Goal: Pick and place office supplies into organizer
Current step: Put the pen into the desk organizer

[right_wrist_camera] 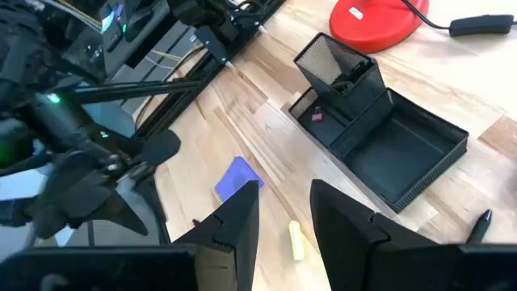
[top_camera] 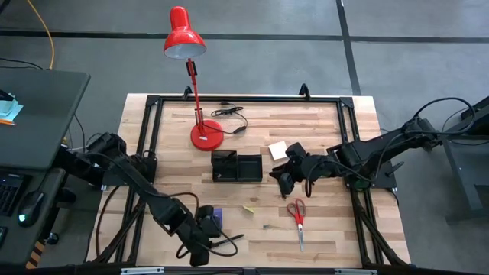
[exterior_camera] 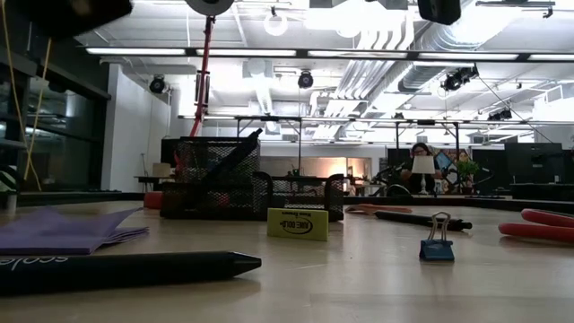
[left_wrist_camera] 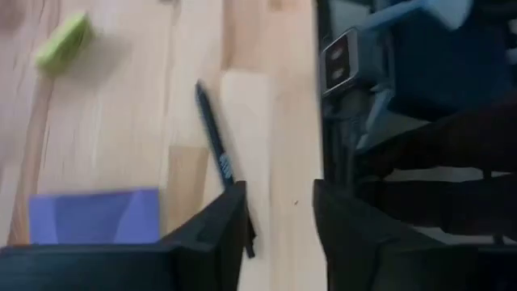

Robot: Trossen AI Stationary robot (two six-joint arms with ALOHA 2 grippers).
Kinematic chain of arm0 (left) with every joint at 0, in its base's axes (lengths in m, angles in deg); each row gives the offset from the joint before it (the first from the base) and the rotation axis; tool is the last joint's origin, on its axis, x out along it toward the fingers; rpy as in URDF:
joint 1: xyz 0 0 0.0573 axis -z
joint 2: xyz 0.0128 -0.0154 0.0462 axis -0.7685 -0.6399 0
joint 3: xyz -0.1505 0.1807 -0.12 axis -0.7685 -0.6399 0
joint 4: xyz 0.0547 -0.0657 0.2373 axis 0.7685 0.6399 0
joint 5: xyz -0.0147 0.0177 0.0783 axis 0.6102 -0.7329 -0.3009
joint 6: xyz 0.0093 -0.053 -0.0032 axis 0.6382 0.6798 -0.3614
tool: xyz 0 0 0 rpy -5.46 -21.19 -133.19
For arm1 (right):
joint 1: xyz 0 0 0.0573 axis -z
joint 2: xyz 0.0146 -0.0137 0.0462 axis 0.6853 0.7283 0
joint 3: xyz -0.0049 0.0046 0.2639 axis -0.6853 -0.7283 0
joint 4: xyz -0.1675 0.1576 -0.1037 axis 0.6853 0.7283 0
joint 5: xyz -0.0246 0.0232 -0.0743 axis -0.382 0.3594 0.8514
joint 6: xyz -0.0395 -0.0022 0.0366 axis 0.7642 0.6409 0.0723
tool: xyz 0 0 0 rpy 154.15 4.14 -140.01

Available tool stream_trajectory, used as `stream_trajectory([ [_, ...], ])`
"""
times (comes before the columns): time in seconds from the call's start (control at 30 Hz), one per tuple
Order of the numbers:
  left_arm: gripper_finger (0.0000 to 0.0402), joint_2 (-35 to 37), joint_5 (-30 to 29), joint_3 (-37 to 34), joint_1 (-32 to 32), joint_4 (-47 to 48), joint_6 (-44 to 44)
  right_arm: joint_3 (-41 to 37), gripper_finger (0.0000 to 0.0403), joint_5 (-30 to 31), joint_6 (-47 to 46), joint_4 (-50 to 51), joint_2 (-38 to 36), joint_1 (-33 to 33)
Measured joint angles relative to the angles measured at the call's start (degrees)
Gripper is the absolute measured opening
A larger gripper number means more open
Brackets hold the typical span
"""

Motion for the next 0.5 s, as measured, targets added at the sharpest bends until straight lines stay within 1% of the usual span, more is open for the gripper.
stream_trajectory([
  [0.13,0.0183,-2.33,-0.13,0.59,0.00,-0.11,2.16,0.00,0.0107,-0.44,2.99,-0.02,-0.02,0.00],
  [0.23,0.0197,-4.93,0.26,0.61,-0.64,-0.94,5.80,0.00,0.0107,-1.43,4.05,0.05,-0.02,-0.03],
  [0.3,0.0198,-6.41,2.48,0.50,-0.77,-1.43,7.07,0.00,0.0107,-2.06,4.82,0.05,-0.02,-0.02],
  [0.5,0.0173,-9.88,3.25,0.54,-2.36,-1.81,9.47,0.00,0.0107,-2.38,5.94,0.02,-0.02,-0.04],
])
